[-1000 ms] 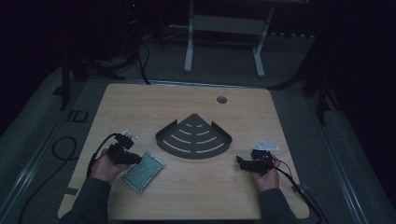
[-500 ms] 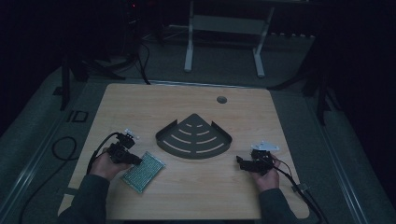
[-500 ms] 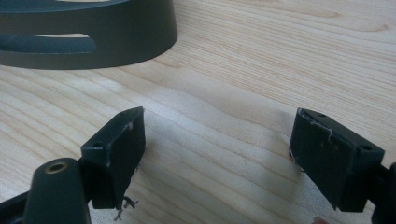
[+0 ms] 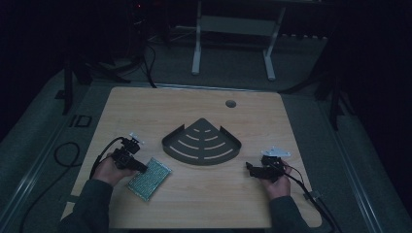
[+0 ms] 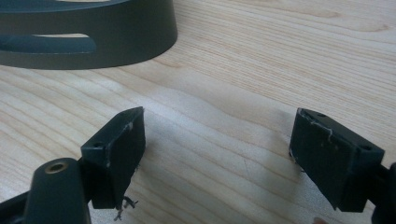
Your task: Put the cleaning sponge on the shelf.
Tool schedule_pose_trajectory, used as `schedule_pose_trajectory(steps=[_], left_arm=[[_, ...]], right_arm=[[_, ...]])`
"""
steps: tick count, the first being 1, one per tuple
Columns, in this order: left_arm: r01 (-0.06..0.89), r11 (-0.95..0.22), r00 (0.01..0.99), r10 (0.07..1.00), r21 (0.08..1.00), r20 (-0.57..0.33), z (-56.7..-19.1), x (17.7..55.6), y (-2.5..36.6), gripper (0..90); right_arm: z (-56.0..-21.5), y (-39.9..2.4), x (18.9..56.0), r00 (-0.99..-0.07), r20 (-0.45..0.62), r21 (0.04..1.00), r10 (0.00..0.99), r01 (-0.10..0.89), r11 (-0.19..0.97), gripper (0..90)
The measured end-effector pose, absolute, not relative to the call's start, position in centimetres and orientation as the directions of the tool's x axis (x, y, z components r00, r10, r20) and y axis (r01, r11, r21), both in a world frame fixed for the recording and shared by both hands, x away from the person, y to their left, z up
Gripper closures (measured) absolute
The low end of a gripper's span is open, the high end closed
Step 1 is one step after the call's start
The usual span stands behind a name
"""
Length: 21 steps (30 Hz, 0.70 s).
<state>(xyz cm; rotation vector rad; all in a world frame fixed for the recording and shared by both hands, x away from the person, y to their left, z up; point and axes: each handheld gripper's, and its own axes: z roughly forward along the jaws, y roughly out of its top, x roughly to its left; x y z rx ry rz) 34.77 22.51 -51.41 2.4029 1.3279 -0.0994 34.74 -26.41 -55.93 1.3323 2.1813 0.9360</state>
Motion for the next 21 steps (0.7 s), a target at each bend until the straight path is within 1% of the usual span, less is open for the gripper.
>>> schedule_pose_trajectory(steps=[4, 14, 21], left_arm=[[0.829, -0.465, 0.547, 0.790, 0.310, -0.278, -51.35, 34.70, 22.79, 70.8], [0.846, -0.454, 0.524, 0.804, 0.279, -0.283, -51.87, 34.80, 23.05, 70.4], [0.856, -0.450, 0.512, 0.801, 0.253, -0.309, -52.02, 35.14, 23.01, 75.6]], right_arm=[[-55.93, -26.41, 34.75, -0.455, -0.005, 0.727, 0.890, 0.610, 0.316, 17.9], [-55.93, -26.41, 34.74, -0.455, -0.004, 0.727, 0.890, 0.610, 0.315, 17.9], [-55.93, -26.42, 34.74, -0.456, -0.005, 0.727, 0.890, 0.610, 0.316, 17.9]])
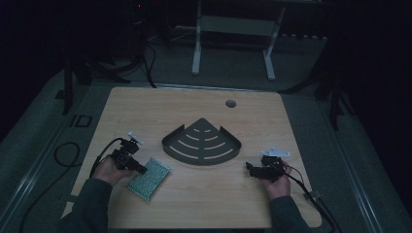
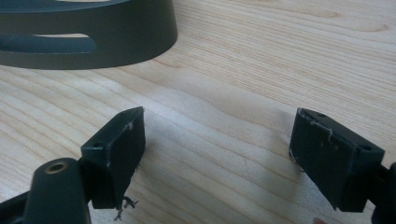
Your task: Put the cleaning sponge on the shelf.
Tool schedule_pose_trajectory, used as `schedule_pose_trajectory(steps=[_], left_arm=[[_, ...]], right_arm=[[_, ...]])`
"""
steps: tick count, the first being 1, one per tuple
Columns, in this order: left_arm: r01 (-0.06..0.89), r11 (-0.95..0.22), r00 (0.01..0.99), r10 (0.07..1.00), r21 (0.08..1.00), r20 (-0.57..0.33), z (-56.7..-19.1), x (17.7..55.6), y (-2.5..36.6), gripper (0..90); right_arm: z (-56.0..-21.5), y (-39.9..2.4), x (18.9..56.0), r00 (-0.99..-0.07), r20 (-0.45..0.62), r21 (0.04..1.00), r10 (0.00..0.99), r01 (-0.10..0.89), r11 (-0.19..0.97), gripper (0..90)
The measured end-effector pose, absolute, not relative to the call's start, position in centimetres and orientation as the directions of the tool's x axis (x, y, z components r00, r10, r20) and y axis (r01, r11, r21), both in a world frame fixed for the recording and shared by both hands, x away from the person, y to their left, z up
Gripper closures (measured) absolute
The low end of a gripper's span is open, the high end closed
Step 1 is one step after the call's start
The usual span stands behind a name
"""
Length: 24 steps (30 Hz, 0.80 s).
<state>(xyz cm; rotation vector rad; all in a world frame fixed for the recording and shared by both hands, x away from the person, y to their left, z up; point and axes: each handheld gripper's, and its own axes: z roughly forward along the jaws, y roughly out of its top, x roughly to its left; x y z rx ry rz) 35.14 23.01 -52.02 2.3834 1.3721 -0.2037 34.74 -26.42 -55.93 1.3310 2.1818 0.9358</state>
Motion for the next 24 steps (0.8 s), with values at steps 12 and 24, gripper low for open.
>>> schedule_pose_trajectory(steps=[12, 24], left_arm=[[0.861, -0.466, 0.508, 0.810, 0.207, -0.291, -51.7, 35.4, 22.4, 88.3], [0.848, -0.489, 0.529, 0.798, 0.204, -0.287, -50.7, 35.5, 22.1, 90.0]], right_arm=[[-55.9, -26.4, 34.7, -0.455, -0.005, 0.727, 0.890, 0.610, 0.316, 17.9], [-55.9, -26.4, 34.7, -0.455, -0.004, 0.727, 0.891, 0.610, 0.315, 17.8]])
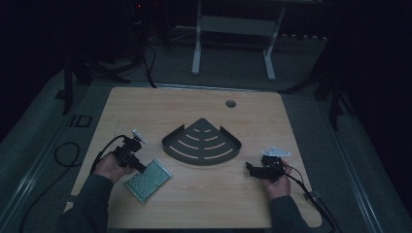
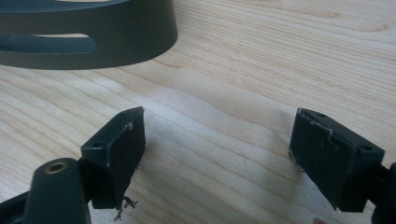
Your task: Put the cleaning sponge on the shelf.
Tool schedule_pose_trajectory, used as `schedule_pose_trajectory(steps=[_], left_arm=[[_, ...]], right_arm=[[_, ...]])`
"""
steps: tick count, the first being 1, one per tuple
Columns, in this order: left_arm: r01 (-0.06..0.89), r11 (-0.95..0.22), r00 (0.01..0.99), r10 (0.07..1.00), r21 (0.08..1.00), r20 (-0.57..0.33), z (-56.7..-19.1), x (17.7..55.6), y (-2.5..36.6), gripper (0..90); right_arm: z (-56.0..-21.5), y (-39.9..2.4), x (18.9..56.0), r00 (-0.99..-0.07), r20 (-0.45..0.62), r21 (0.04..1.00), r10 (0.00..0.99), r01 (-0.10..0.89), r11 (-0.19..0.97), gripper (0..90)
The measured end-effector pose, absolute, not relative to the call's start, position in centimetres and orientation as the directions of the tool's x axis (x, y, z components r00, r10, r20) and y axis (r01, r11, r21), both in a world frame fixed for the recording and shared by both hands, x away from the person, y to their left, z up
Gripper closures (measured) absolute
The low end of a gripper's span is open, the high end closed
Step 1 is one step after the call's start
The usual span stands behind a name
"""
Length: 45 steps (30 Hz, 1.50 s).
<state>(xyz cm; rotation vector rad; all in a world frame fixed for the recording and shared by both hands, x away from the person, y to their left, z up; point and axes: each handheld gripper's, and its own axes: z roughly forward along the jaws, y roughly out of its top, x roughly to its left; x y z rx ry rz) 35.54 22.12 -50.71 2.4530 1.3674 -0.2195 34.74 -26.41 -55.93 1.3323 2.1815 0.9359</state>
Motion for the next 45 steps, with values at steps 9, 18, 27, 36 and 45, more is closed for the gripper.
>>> schedule_pose_trajectory(steps=[9, 18, 27, 36, 45], left_arm=[[0.843, -0.483, 0.537, 0.790, 0.237, -0.295, -49.1, 35.5, 22.6, 90.0], [0.836, -0.477, 0.543, 0.790, 0.269, -0.286, -47.6, 35.7, 22.9, 90.0], [0.829, -0.472, 0.549, 0.787, 0.299, -0.281, -46.2, 36.0, 23.0, 89.9], [0.823, -0.460, 0.549, 0.793, 0.333, -0.264, -45.0, 36.7, 22.9, 89.9], [0.813, -0.472, 0.563, 0.787, 0.341, -0.253, -44.1, 37.2, 22.2, 89.9]], right_arm=[[-55.9, -26.4, 34.7, -0.455, -0.005, 0.727, 0.890, 0.610, 0.316, 17.8], [-55.9, -26.4, 34.7, -0.455, -0.004, 0.727, 0.890, 0.610, 0.316, 17.8], [-55.9, -26.4, 34.7, -0.455, -0.004, 0.726, 0.890, 0.610, 0.316, 17.8], [-55.9, -26.4, 34.7, -0.456, -0.005, 0.727, 0.890, 0.610, 0.317, 17.8], [-55.9, -26.4, 34.8, -0.456, -0.005, 0.727, 0.890, 0.610, 0.317, 17.7]])
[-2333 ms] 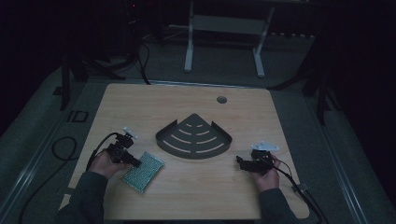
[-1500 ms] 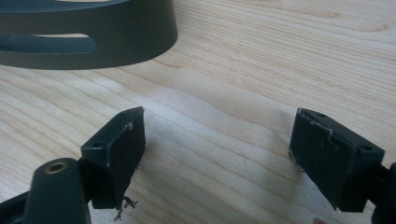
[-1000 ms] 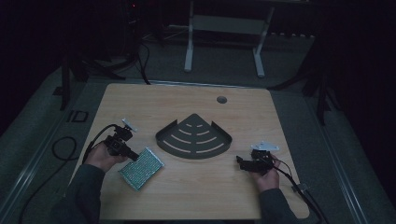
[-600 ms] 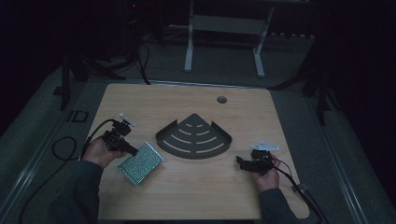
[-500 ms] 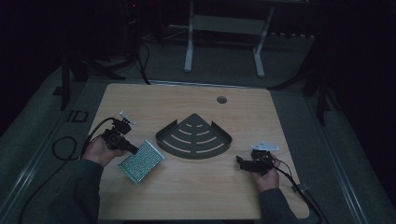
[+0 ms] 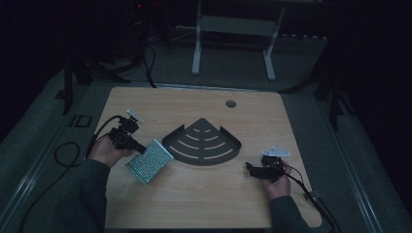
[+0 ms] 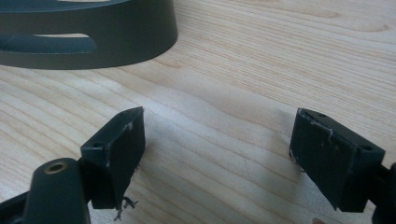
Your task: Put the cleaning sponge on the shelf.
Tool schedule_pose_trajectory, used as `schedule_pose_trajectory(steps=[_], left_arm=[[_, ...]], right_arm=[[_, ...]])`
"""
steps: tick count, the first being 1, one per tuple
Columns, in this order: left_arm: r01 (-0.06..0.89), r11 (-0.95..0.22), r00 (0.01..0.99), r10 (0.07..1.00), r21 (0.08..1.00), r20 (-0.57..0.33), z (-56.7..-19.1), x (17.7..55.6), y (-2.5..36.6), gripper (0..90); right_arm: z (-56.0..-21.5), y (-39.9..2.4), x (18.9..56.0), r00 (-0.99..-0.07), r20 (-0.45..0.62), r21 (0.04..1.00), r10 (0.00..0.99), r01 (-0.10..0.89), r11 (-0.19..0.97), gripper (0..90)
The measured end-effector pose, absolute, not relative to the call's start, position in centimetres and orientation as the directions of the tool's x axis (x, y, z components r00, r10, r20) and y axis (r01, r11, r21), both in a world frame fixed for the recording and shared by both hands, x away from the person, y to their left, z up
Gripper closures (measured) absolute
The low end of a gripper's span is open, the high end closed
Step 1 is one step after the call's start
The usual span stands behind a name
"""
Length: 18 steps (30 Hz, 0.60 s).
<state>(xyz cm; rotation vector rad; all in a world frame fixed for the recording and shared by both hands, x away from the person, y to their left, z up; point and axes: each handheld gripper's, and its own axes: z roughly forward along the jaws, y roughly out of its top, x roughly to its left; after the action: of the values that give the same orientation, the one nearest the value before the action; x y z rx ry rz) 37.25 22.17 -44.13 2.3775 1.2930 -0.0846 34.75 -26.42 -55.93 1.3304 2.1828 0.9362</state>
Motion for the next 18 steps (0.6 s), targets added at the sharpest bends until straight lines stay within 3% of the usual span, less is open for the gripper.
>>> schedule_pose_trajectory(steps=[18], left_arm=[[0.797, -0.490, 0.580, 0.783, 0.352, -0.224, -42.6, 38.6, 20.5, 89.8]], right_arm=[[-55.9, -26.4, 34.8, -0.457, -0.003, 0.726, 0.890, 0.611, 0.316, 17.6]])
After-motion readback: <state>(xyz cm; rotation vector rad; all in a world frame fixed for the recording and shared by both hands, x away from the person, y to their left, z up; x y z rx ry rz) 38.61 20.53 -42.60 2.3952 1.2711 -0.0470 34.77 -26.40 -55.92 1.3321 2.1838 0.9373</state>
